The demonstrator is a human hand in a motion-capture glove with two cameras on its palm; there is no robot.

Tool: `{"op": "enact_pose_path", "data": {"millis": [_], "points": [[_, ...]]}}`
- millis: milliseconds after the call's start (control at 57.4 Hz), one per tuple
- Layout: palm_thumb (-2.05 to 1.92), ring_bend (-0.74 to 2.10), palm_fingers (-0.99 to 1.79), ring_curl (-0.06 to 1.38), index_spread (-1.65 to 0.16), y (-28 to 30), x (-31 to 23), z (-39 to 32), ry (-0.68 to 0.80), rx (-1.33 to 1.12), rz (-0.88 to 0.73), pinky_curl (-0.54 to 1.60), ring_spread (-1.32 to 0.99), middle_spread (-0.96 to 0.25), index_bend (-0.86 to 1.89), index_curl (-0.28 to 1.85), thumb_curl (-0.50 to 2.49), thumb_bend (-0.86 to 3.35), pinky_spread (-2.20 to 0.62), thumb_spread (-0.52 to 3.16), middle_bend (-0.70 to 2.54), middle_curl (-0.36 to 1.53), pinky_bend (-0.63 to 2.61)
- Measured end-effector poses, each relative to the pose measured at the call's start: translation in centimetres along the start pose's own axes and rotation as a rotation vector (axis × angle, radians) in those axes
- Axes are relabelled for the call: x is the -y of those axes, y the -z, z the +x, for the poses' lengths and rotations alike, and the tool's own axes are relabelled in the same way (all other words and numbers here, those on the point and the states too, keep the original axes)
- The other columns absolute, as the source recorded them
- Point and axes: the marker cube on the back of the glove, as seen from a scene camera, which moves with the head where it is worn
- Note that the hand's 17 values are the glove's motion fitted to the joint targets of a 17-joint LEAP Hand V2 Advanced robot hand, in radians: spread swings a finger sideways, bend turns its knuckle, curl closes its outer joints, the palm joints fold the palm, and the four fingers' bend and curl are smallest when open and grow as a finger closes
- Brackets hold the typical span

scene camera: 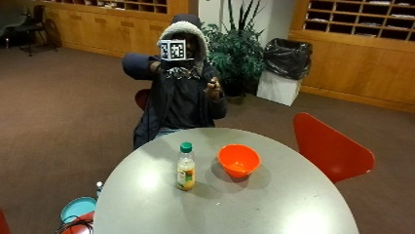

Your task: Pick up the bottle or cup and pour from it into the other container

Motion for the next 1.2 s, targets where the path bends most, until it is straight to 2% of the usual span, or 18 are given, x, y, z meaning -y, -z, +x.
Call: {"op": "enact_pose_path", "data": {"millis": [209,314,366,453,523,575,697,784,906,1010,1202], "points": [[0.21,0.17,0.27,0.13,-0.43,-2.4,2.5,8.3,-0.122,0.086,-0.026,0.29,0.19,0.03,0.17,0.29,0.29,-0.03,0.36,0.95,0.23,0.29,0.32],[0.22,0.18,0.24,0.14,-0.42,-4.5,5.3,11.9,-0.136,0.155,-0.03,0.31,0.19,0.04,0.15,0.29,0.31,-0.03,0.36,0.95,0.23,0.3,0.33],[0.23,0.18,0.23,0.14,-0.42,-5.9,7.2,13.2,-0.198,0.192,0.04,0.31,0.2,0.04,0.14,0.28,0.31,-0.03,0.36,0.94,0.23,0.3,0.35],[0.24,0.19,0.19,0.15,-0.41,-8.7,9.2,15.5,-0.124,0.291,0.056,0.33,0.2,0.06,0.12,0.26,0.32,-0.03,0.36,0.93,0.24,0.31,0.37],[0.25,0.2,0.18,0.16,-0.4,-11.1,12.1,17.0,-0.146,0.389,0.182,0.34,0.21,0.08,0.12,0.25,0.33,-0.03,0.36,0.92,0.24,0.31,0.39],[0.26,0.2,0.17,0.17,-0.39,-13.4,13.2,18.0,-0.061,0.499,0.182,0.34,0.21,0.08,0.12,0.25,0.33,-0.03,0.37,0.92,0.24,0.32,0.41],[0.3,0.2,0.15,0.18,-0.37,-17.6,16.4,18.0,-0.098,0.788,0.226,0.36,0.21,0.1,0.12,0.23,0.34,-0.02,0.37,0.9,0.24,0.32,0.46],[0.34,0.2,0.14,0.19,-0.35,-20.8,19.2,17.7,-0.092,0.939,0.191,0.37,0.22,0.12,0.11,0.22,0.35,-0.02,0.37,0.89,0.23,0.32,0.51],[0.45,0.19,0.13,0.2,-0.32,-24.7,23.0,17.4,-0.073,1.03,0.175,0.38,0.23,0.14,0.12,0.21,0.37,0.0,0.36,0.86,0.21,0.32,0.56],[0.55,0.25,0.18,0.22,-0.3,-26.7,25.6,17.1,-0.122,1.133,0.202,0.38,0.22,0.13,0.11,0.21,0.38,-0.01,0.35,0.82,0.22,0.32,0.57],[0.69,0.49,0.49,0.29,-0.3,-28.8,28.2,16.6,-0.174,1.226,0.247,0.36,0.13,0.03,0.09,0.18,0.4,-0.02,0.31,0.76,0.25,0.34,0.55]]}}
